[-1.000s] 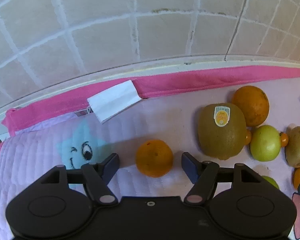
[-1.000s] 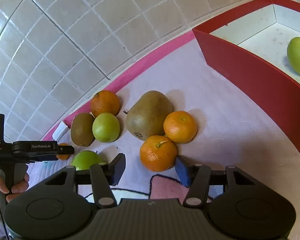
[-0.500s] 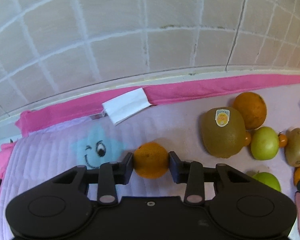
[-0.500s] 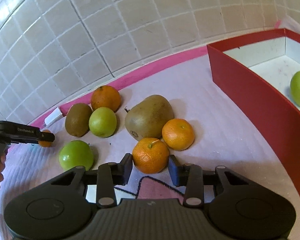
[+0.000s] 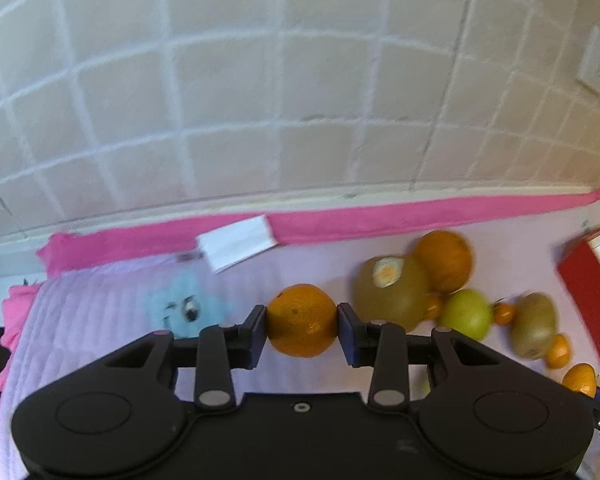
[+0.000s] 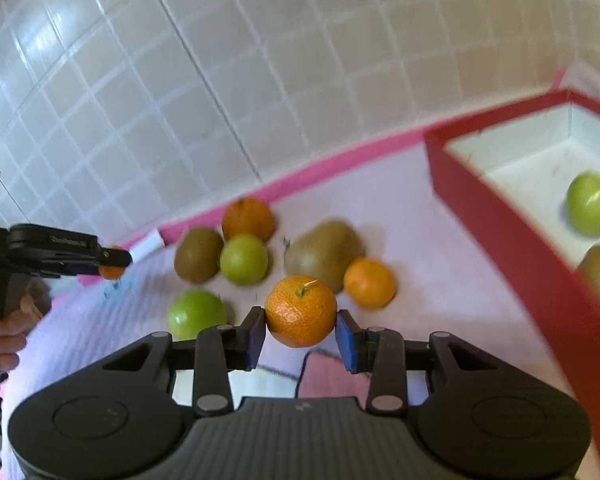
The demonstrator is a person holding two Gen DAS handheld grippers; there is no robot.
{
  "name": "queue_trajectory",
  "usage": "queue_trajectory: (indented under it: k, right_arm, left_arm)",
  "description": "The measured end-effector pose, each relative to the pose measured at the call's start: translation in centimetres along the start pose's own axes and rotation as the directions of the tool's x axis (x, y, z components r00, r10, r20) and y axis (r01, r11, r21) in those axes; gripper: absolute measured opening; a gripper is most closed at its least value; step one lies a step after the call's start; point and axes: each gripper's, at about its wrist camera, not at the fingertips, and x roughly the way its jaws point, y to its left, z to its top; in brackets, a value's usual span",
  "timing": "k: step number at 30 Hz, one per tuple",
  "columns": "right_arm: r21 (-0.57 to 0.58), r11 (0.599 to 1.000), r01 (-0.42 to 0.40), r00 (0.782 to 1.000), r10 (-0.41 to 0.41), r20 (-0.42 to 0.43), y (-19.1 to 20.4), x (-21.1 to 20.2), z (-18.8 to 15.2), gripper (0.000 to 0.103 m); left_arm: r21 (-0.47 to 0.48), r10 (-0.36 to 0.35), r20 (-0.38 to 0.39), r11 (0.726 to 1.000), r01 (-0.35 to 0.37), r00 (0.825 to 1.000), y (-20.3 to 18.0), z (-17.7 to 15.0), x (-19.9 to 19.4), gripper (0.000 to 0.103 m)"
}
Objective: Organize fruits
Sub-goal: 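Carry both oranges into the red box and open both tools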
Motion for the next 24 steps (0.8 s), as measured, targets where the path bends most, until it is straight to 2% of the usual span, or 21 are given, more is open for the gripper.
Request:
queue_trajectory:
  k: [6,13,19,24]
  right_arm:
    - [0.014,1.000,0.006,0.995,-0.007,0.104,-1.9,-4.6,2.6,0.040]
    - [0.074,0.993,0.087,0.972,-0.101,0.212,-6.6,-9.7,5.3,0.040]
    - [0.150,0.973,0.174,0.942,-0.209,0.263,-12.3,-13.1,6.1,0.040]
    - [0.225,0.947,0.229,0.926,-0.283,0.250,-16.9,-14.8,5.6,0.040]
  left_arm:
    - [0.034,-0.076,0.063,0.997,0.074,0.995,-4.2,2.3,-1.8,0.045]
    - [0.149,-0.205,0.096,0.971,0.189,0.974,-12.5,3.4,-3.5,0.045]
    - [0.237,-0.283,0.088,0.937,0.256,0.955,-20.5,3.2,-3.5,0.045]
    - [0.301,-0.347,0.009,0.895,0.328,0.938,-26.6,1.7,-2.0,0.045]
